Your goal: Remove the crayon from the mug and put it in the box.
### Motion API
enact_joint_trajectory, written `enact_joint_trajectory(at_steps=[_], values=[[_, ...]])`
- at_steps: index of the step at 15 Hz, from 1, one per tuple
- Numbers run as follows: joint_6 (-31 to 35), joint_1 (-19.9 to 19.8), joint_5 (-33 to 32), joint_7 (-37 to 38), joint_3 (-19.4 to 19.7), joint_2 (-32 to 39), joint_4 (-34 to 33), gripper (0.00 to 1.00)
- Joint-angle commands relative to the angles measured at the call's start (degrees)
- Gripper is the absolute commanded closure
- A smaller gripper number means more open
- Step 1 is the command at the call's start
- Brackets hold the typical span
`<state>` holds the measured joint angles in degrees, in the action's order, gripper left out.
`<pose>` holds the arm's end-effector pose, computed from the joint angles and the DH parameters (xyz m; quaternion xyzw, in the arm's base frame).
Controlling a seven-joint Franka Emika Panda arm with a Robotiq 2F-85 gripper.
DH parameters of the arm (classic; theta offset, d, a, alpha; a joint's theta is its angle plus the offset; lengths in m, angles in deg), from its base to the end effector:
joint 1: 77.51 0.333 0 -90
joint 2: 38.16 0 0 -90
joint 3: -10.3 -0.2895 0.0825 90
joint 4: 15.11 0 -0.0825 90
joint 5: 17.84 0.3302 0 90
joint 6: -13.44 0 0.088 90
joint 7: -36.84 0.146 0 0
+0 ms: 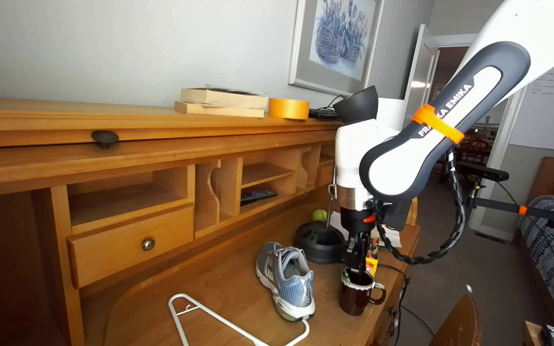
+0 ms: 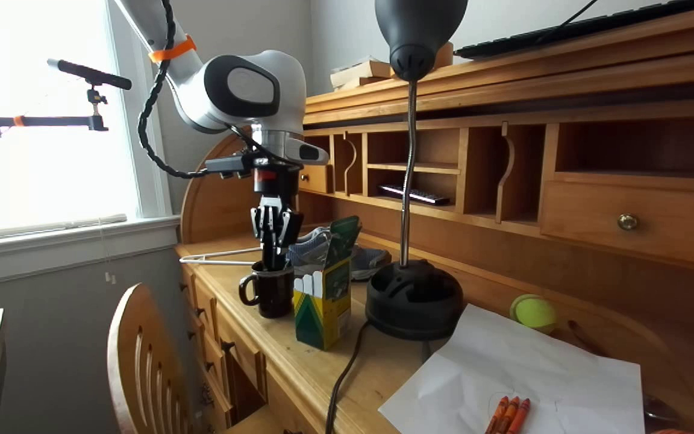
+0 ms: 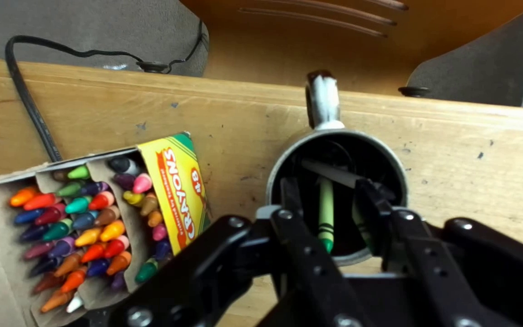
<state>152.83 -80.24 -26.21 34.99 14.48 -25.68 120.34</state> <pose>0.4501 -0.0599 0.2049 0.9958 0.0151 -0.0781 0.0453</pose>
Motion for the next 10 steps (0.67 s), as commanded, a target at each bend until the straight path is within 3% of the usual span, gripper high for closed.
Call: enact_joint_trajectory(at_steps=[1,10], values=[[1.45,0.22,-1.98,1.24,0.51,0.69,0.5,0.62],[2.57,0.7,-4.04,2.04,0.72,1.94,0.22,0.65]])
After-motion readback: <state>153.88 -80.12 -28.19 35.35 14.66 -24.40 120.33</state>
